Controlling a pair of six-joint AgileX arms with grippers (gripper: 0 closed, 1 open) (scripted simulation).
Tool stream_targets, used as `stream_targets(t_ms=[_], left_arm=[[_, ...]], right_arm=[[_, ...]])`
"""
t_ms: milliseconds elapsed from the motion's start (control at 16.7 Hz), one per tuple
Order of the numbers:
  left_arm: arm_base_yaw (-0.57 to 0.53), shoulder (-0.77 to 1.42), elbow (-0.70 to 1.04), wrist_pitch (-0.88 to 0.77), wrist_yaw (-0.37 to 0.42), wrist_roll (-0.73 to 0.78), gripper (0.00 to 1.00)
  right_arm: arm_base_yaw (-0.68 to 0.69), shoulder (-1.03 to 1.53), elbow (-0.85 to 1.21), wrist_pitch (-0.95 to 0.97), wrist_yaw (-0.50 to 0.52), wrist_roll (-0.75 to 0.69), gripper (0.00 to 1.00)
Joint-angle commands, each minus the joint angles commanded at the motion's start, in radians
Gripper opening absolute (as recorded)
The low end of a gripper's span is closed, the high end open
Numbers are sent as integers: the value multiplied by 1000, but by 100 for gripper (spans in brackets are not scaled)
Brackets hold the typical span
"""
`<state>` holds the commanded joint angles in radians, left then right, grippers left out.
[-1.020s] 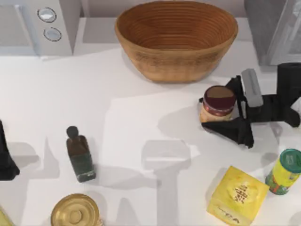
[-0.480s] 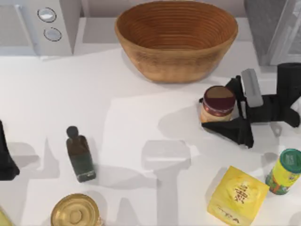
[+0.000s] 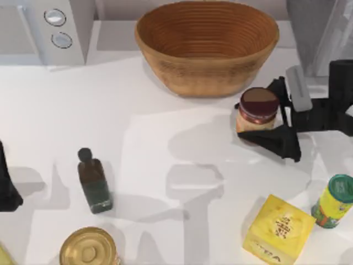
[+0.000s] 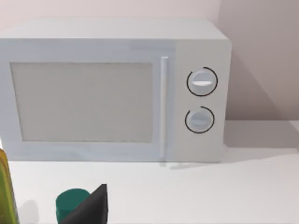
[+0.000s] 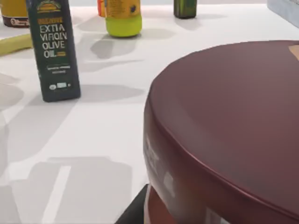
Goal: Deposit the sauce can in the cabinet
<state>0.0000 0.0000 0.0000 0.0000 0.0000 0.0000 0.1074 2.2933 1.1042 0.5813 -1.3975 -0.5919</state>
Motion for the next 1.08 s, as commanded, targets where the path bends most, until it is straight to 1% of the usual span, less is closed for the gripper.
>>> stream_targets(t_ms=[600, 720, 1080], left_arm=[[0, 0, 0, 0, 0, 0, 100], [0, 0, 0, 0, 0, 0, 100], [0, 0, 0, 0, 0, 0, 100]], right_arm=[[-4, -296, 53, -363, -6, 2, 0], [-3, -326, 67, -391, -7, -3, 0], [-5, -333, 57, -393, 1, 6, 0]])
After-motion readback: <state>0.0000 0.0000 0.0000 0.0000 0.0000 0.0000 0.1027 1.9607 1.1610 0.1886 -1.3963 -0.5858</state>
